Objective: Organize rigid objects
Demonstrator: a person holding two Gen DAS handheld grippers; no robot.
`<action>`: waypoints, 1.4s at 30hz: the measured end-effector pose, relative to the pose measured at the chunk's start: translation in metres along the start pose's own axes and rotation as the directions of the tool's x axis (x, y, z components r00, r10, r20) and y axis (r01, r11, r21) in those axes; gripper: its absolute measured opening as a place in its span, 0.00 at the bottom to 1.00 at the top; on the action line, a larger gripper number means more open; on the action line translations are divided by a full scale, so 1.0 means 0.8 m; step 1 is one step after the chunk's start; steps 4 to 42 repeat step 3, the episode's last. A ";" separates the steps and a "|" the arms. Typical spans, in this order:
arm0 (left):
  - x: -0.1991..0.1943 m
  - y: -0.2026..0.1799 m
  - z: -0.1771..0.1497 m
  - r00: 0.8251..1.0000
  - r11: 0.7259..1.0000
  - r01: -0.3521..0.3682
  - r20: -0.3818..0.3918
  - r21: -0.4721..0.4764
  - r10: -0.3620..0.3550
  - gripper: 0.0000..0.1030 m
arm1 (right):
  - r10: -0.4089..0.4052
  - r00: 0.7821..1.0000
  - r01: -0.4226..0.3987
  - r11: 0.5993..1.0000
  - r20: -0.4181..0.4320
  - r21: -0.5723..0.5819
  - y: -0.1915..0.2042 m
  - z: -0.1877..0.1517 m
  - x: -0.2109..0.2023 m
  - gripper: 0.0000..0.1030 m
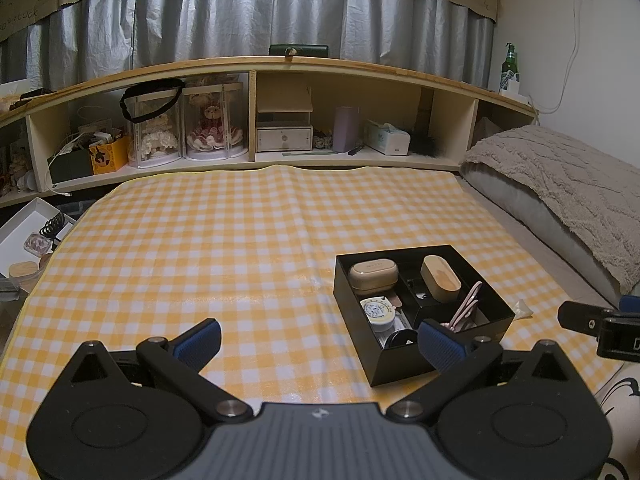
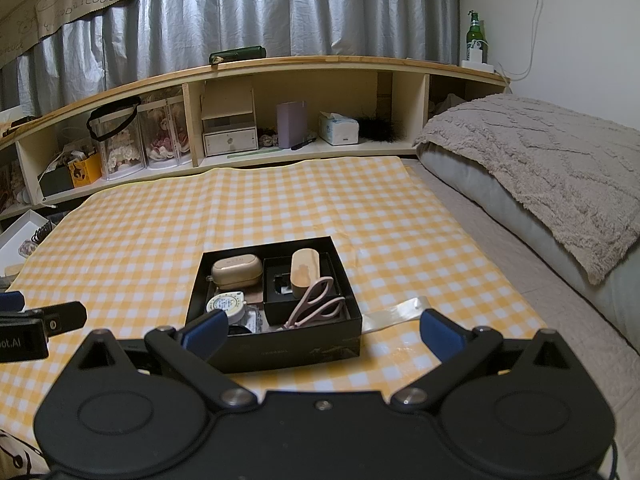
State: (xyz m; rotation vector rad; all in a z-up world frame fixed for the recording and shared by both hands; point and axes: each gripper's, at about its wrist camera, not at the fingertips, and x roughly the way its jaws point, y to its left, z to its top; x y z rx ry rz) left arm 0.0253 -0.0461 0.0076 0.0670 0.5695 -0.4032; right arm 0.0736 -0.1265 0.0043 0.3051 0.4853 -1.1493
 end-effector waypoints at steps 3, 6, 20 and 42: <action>0.000 0.001 0.000 1.000 1.000 0.000 -0.001 0.000 0.000 1.00 | 0.000 1.000 0.000 1.000 0.000 0.000 0.000 0.000 0.000 1.00; 0.000 0.001 0.000 1.000 1.000 0.000 -0.001 0.000 0.000 1.00 | 0.000 1.000 0.000 1.000 0.000 0.000 0.000 0.000 0.000 1.00; 0.000 0.001 0.000 1.000 1.000 0.000 -0.001 0.000 0.000 1.00 | 0.000 1.000 0.000 1.000 0.000 0.000 0.000 0.000 0.000 1.00; 0.000 0.001 0.000 1.000 1.000 0.000 -0.001 0.000 0.000 1.00 | 0.000 1.000 0.000 1.000 0.000 0.000 0.000 0.000 0.000 1.00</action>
